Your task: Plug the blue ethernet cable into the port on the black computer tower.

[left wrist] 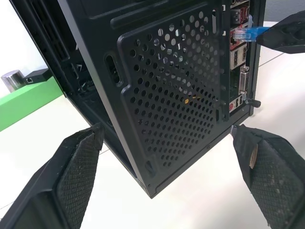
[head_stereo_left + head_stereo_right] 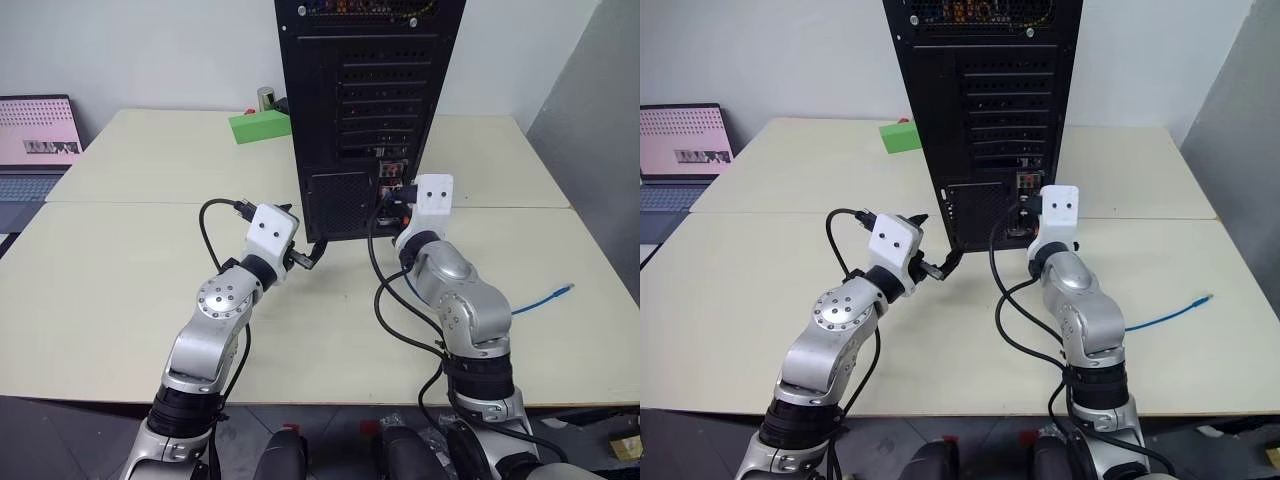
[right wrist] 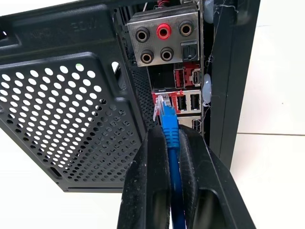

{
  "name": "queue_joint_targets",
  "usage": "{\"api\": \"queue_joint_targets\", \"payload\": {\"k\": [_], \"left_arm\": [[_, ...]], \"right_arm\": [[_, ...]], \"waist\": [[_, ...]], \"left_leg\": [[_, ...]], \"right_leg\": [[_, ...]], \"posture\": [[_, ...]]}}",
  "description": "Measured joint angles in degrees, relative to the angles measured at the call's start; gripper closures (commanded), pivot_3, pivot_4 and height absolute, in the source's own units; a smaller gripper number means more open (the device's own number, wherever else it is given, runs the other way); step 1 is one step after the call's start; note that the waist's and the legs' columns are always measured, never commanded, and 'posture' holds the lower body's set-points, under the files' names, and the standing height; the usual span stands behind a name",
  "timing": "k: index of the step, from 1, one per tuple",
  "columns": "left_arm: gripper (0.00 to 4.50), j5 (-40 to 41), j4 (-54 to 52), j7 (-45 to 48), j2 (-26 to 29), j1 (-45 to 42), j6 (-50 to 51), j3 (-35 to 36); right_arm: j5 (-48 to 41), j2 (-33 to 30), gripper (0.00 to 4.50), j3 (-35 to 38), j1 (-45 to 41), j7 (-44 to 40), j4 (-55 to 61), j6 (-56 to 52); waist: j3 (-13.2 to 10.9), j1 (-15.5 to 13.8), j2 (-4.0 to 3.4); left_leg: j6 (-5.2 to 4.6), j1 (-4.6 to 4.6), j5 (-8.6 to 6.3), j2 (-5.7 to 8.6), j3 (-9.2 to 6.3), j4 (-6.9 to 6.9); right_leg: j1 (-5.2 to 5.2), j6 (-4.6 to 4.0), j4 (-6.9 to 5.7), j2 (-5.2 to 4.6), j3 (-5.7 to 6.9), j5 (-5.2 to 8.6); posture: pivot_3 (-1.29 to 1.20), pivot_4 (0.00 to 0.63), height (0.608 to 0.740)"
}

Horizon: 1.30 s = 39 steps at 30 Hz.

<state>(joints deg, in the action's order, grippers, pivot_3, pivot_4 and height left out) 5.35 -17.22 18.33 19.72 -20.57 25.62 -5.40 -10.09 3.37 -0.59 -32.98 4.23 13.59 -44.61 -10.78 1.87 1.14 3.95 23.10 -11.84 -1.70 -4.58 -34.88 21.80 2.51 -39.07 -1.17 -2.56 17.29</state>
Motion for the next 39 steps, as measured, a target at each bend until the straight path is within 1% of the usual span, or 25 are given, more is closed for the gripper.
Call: {"api": "queue_joint_targets", "payload": {"k": [16,39], "left_arm": [[0.0,-0.1,0.0,-0.1,-0.3,0.2,-0.1,0.0],[0.0,-1.0,0.0,-0.2,-1.1,0.4,-1.0,0.0]], "right_arm": [[1.8,0.1,4.5,-0.6,-0.3,-0.4,-2.0,1.0],[2.3,-0.6,4.5,-0.9,-1.5,-1.6,-2.1,0.3]], "waist": [[0.0,0.0,0.0],[0.0,0.4,-0.01]], "left_leg": [[0.0,-0.01,0.0,0.0,0.0,0.0],[0.0,0.01,0.0,-0.02,0.01,0.02]], "right_leg": [[0.0,0.0,0.0,0.0,0.0,0.0],[0.06,0.0,-0.01,0.02,-0.02,0.0]], "posture": [[0.0,0.15,0.74],[0.0,0.15,0.74]]}}
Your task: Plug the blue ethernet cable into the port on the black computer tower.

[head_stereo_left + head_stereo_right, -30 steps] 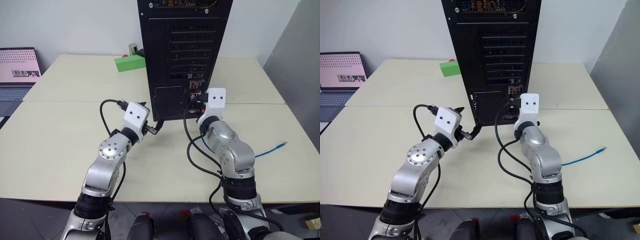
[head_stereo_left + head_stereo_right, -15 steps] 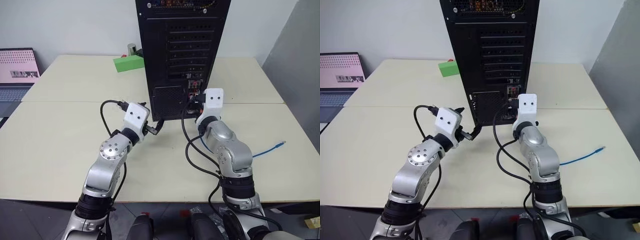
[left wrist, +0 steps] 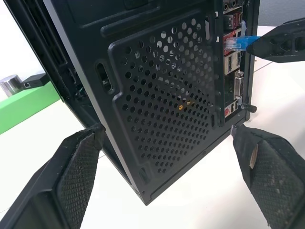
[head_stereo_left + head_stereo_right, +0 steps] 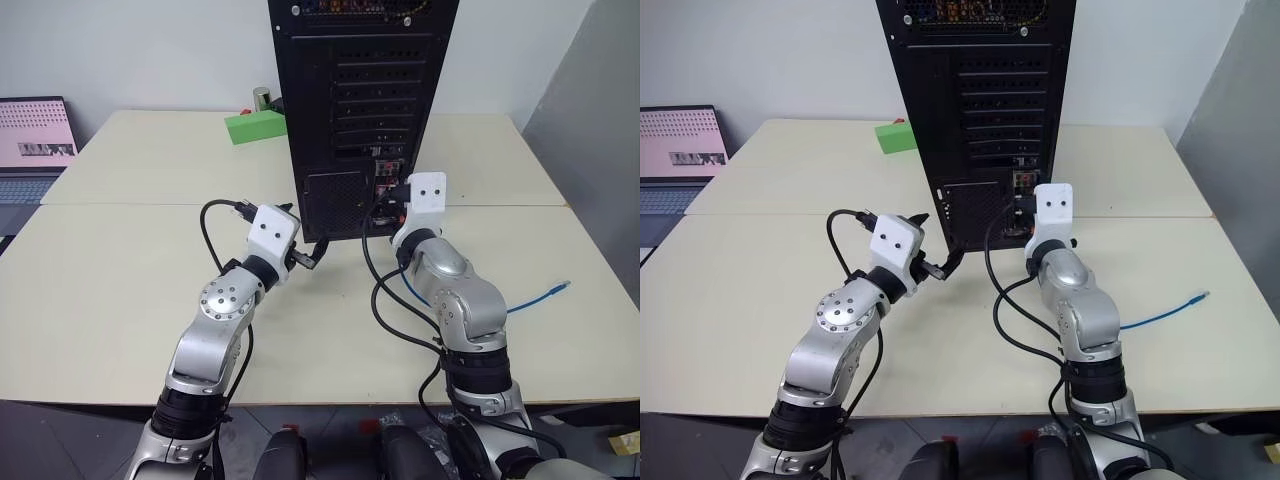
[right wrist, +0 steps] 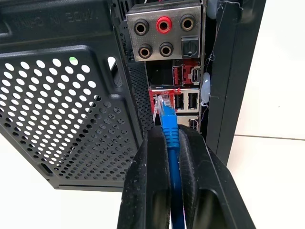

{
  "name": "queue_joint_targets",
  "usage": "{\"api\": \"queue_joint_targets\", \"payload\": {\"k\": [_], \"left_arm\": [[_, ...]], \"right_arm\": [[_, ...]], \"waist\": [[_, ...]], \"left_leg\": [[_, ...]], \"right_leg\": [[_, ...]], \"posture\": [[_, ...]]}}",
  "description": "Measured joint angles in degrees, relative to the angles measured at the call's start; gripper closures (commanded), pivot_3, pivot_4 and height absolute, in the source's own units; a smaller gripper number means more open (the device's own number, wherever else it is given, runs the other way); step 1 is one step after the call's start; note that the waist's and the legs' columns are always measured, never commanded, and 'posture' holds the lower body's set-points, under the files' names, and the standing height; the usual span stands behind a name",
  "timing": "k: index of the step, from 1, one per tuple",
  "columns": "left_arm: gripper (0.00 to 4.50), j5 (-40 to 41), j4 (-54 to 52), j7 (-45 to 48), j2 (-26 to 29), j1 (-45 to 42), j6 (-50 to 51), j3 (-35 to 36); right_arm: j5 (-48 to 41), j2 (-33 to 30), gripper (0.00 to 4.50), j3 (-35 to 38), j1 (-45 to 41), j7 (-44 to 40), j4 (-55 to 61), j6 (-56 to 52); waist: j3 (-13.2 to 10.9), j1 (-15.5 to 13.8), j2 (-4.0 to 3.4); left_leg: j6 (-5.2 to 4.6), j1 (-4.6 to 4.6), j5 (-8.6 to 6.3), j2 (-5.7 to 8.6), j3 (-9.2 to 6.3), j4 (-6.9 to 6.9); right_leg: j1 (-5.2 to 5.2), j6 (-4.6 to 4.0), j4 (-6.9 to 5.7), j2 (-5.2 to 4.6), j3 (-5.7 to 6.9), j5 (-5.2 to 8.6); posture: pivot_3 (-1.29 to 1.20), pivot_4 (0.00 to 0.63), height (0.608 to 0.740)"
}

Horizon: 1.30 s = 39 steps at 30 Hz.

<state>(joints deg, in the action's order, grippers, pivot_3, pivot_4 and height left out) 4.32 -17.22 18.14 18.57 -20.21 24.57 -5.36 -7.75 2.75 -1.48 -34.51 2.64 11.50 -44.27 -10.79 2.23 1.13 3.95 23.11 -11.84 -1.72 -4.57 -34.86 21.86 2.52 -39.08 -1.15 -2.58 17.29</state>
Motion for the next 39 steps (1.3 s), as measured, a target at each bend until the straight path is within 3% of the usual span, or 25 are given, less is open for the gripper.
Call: {"api": "queue_joint_targets", "payload": {"k": [39], "left_arm": [[0.0,-1.1,1.1,-0.2,-1.9,0.1,-1.4,0.0]], "right_arm": [[1.8,4.3,4.5,1.1,-6.5,0.6,-5.7,-3.2]], "waist": [[0.0,2.4,-0.01]], "left_leg": [[0.0,0.16,0.0,-0.05,0.03,0.01]], "right_leg": [[0.35,0.0,-0.24,0.08,-0.11,-0.01]], "posture": [[0.0,0.15,0.74]]}}
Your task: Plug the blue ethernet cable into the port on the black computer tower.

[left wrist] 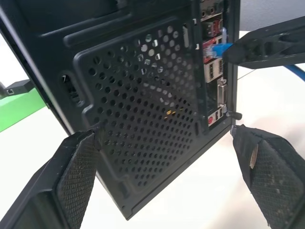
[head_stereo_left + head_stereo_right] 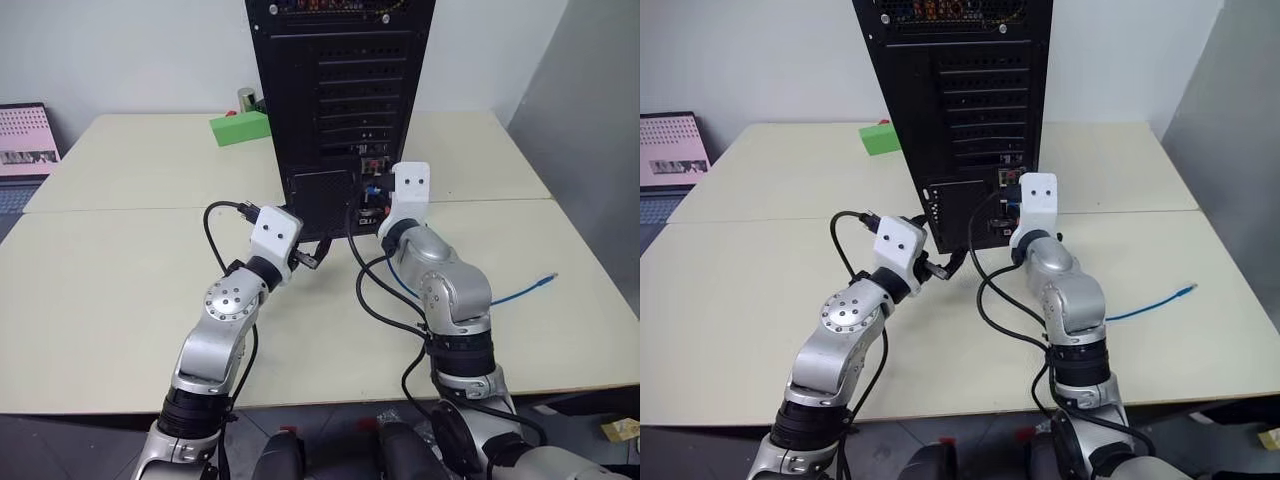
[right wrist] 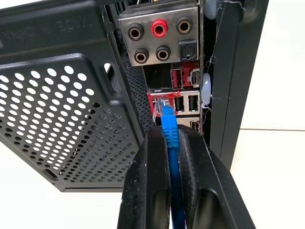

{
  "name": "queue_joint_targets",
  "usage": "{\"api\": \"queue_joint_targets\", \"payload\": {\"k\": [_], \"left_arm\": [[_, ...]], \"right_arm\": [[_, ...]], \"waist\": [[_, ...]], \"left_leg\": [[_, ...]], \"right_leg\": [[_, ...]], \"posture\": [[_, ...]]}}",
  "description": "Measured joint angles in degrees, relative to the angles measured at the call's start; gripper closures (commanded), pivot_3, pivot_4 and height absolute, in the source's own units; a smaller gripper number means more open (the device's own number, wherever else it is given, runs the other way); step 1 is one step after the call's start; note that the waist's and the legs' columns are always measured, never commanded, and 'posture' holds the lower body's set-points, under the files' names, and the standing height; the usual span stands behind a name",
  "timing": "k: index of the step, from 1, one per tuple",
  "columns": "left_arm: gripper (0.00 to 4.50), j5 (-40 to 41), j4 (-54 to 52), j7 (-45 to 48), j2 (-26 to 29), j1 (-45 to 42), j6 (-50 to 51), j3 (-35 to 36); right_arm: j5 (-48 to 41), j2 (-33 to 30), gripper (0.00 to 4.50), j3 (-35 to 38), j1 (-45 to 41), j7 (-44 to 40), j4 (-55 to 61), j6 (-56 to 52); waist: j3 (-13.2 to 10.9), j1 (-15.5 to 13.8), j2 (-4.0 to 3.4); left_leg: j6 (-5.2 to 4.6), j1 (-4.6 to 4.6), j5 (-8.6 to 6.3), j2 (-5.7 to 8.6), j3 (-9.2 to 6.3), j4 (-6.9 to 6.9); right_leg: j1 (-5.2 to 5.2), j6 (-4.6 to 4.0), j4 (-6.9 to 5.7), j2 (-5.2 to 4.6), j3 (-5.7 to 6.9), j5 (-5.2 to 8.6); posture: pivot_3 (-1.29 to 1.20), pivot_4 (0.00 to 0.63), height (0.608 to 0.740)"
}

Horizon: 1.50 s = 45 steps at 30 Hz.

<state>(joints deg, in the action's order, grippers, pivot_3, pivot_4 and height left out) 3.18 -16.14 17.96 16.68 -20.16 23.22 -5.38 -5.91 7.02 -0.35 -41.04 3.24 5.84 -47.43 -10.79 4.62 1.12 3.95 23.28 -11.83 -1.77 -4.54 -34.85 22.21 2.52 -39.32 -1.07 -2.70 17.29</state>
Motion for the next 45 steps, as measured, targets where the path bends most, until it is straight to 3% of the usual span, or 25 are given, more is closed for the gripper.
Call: {"api": "queue_joint_targets", "payload": {"k": [45], "left_arm": [[0.0,-0.7,-0.2,-1.0,0.3,1.7,0.4,1.2]], "right_arm": [[-3.2,0.6,4.5,-2.2,-1.3,6.9,-1.0,-0.1]], "waist": [[0.0,0.3,-0.01]], "left_leg": [[0.0,0.08,0.0,0.0,0.01,0.0]], "right_leg": [[0.12,0.0,-0.11,0.01,-0.03,0.0]], "posture": [[0.0,0.15,0.74]]}}
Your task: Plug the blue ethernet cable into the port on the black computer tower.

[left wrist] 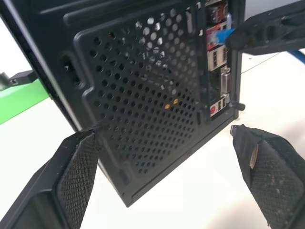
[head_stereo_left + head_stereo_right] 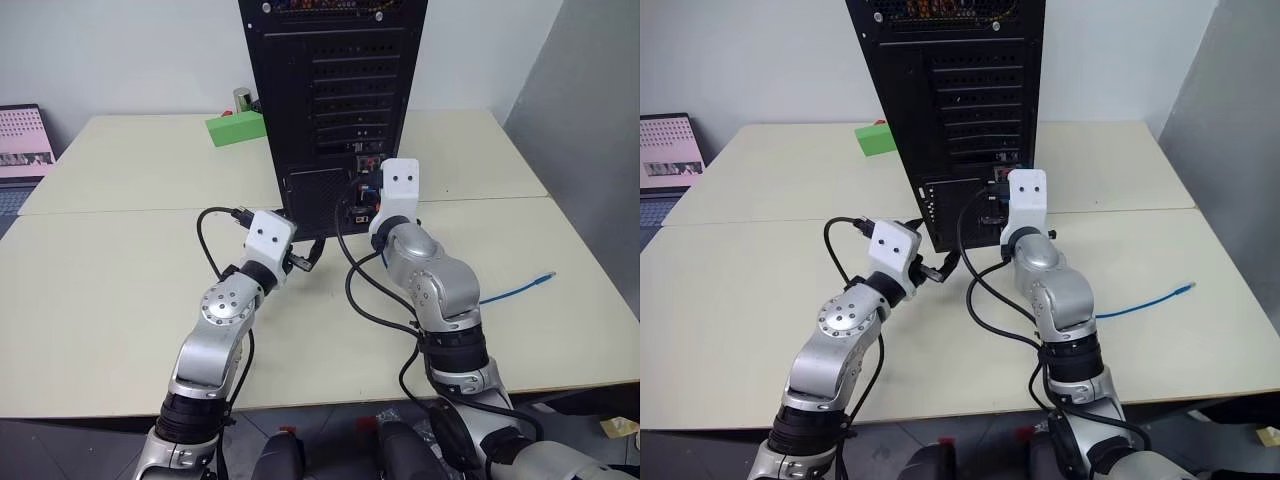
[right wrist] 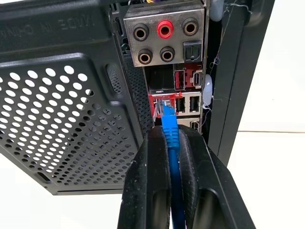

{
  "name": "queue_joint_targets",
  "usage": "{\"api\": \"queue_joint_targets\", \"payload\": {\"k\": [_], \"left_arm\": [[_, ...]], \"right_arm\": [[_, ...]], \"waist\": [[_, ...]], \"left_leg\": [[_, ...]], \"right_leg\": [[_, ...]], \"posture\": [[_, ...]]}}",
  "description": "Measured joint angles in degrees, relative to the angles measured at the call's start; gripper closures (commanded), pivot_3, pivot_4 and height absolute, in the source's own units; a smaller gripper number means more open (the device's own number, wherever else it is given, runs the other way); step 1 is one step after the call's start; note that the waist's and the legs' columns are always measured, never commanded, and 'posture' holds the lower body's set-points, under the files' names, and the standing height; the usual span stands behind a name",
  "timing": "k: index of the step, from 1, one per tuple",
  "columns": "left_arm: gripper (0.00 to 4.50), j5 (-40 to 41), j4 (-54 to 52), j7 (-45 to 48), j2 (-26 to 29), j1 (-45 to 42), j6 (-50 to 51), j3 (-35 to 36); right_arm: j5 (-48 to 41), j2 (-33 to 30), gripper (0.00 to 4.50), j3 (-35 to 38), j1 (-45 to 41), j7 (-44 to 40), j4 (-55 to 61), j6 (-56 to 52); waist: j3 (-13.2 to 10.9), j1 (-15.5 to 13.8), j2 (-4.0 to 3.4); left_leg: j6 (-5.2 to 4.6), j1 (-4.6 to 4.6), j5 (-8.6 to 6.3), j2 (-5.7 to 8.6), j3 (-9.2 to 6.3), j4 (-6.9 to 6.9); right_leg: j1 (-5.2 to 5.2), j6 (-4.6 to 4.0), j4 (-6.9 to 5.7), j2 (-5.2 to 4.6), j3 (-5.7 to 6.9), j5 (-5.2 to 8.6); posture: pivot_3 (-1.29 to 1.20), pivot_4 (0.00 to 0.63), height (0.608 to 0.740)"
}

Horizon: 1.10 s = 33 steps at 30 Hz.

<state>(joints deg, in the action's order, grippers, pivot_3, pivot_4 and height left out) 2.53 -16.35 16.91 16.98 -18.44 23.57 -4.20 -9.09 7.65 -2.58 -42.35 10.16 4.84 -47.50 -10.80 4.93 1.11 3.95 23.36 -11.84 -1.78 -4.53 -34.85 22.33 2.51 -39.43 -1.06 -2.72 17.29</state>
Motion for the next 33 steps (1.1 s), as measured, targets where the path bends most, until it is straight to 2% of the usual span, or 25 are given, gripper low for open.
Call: {"api": "queue_joint_targets", "payload": {"k": [33], "left_arm": [[0.0,-0.8,-3.4,-1.2,1.0,0.9,2.3,1.1]], "right_arm": [[-6.2,0.0,4.5,1.0,-3.1,3.5,-3.5,-0.2]], "waist": [[0.0,0.7,-0.02]], "left_leg": [[-0.01,-0.01,0.0,-0.05,0.02,0.02]], "right_leg": [[0.1,-0.01,-0.08,0.07,-0.08,0.0]], "posture": [[0.0,0.15,0.74]]}}
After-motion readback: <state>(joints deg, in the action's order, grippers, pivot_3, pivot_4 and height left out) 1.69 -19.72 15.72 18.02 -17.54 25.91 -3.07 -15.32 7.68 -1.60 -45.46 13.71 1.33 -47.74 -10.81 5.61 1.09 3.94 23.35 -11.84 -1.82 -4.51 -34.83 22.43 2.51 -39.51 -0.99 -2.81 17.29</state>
